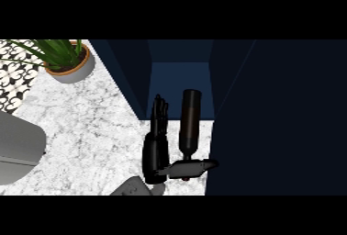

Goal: Pick up the wine, place it into the cabinet and close the cabinet

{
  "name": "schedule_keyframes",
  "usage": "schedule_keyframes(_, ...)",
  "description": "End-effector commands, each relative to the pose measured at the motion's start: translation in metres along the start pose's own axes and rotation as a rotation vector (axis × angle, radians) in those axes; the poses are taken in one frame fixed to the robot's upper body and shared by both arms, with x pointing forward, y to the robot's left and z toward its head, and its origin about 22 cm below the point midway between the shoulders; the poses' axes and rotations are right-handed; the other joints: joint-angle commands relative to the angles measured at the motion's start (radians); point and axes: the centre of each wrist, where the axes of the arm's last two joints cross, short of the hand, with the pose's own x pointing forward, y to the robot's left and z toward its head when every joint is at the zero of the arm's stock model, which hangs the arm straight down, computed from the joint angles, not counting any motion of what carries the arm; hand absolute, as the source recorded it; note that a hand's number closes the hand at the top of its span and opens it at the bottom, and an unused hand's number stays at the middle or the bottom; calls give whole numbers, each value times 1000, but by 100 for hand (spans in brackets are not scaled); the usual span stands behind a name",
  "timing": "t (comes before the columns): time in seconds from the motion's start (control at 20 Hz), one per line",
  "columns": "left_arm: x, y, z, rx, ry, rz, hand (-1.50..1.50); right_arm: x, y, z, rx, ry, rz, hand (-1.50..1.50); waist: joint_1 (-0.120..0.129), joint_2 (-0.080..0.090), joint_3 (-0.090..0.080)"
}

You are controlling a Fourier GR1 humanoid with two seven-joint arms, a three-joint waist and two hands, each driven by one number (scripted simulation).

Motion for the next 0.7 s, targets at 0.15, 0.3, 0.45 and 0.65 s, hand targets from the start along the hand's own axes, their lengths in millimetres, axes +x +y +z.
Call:
schedule_keyframes(0.15,34,25,33,58,-15,-27,-150,2,-19,11,7,-43,15,-150,2,3,1)
schedule_keyframes(0.3,50,24,45,79,-40,3,-150,19,-4,24,35,-35,18,-150,-1,1,0)
schedule_keyframes(0.45,71,28,59,32,-13,31,-150,34,0,20,44,-17,2,-150,1,0,0)
schedule_keyframes(0.65,78,48,66,-32,-30,24,-150,21,3,22,138,0,-42,-150,-3,0,0)
